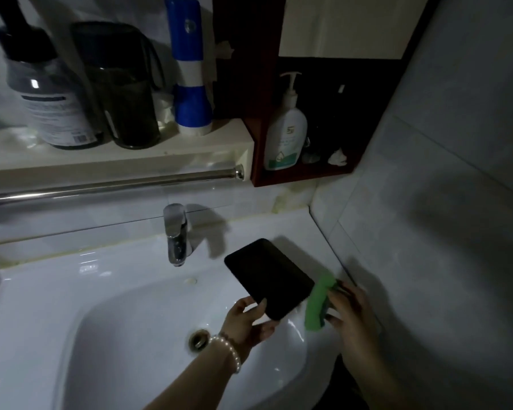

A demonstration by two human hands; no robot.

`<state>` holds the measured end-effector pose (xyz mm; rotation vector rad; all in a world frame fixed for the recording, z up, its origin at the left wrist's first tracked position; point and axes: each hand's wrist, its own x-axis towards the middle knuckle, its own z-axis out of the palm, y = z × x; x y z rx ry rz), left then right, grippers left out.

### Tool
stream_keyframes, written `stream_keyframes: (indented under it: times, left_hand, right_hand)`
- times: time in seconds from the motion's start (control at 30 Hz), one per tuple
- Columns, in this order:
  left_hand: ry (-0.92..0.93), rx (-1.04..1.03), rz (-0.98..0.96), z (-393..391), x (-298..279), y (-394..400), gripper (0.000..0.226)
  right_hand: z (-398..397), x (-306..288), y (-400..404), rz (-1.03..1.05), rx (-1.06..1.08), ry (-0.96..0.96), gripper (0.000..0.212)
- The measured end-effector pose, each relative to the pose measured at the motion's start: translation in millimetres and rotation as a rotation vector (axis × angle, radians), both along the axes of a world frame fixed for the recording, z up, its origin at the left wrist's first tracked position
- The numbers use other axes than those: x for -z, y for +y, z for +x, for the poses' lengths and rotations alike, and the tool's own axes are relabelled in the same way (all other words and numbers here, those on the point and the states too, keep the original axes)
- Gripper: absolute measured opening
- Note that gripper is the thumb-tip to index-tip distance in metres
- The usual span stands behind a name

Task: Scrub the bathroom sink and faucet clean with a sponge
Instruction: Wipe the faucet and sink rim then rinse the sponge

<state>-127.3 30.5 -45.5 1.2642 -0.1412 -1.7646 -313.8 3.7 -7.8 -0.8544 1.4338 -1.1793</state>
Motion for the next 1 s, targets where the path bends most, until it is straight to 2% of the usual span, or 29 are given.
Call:
stream_keyframes:
  times: [0.07, 0.17, 0.37, 0.47, 0.6, 0.7, 0.8, 0.87, 0.93, 1.0]
  left_hand:
    - [0.009, -0.091, 0.057, -19.2, 6.1, -23.7, 0.033]
    - [0.067, -0.213, 0.113, -46.8, 12.6, -64.5, 0.031]
    - [0.05, -0.316, 0.12, -92.4, 18.6, -146.0, 0.024]
    - [0.089, -0.324, 0.152, -104.1, 24.1, -183.5, 0.028]
    - [0.187, -0.376, 0.133, -110.3, 29.6, -221.4, 0.032]
    - [0.114, -0.239, 0.181, -110.8, 35.1, -235.6, 0.03]
    - [-0.086, 0.032, 0.214, -105.7, 39.5, -238.0, 0.05]
    - [-0.237, 0.227, 0.207, -101.1, 39.7, -233.7, 0.054]
    - [-0.34, 0.374, 0.172, -97.1, 35.1, -225.9, 0.046]
    - [-0.434, 0.471, 0.116, -89.4, 30.2, -213.7, 0.037]
  right_hand:
    - [-17.9, 13.2, -10.0, 0.01, 0.071, 0.109, 0.016]
    - [-32.9, 29.0, -21.5, 0.011, 0.098, 0.32, 0.029]
    - [-47.7, 35.2, -48.2, 0.033, -0.048, 0.248, 0.007]
    - [-54.9, 44.0, -59.1, 0.081, -0.069, 0.262, 0.024]
    - [-61.9, 56.4, -73.1, 0.107, -0.119, 0.284, 0.028]
    - [-66.8, 67.5, -74.8, 0.099, -0.156, 0.36, 0.028]
    - [-70.5, 72.3, -78.9, 0.069, -0.251, 0.545, 0.021]
    - [-73.6, 76.5, -83.5, -0.018, -0.352, 0.755, 0.025]
    - [-72.2, 78.5, -92.3, -0.177, -0.464, 1.024, 0.037]
    - [-64.9, 80.0, -104.1, -0.322, -0.512, 1.269, 0.038]
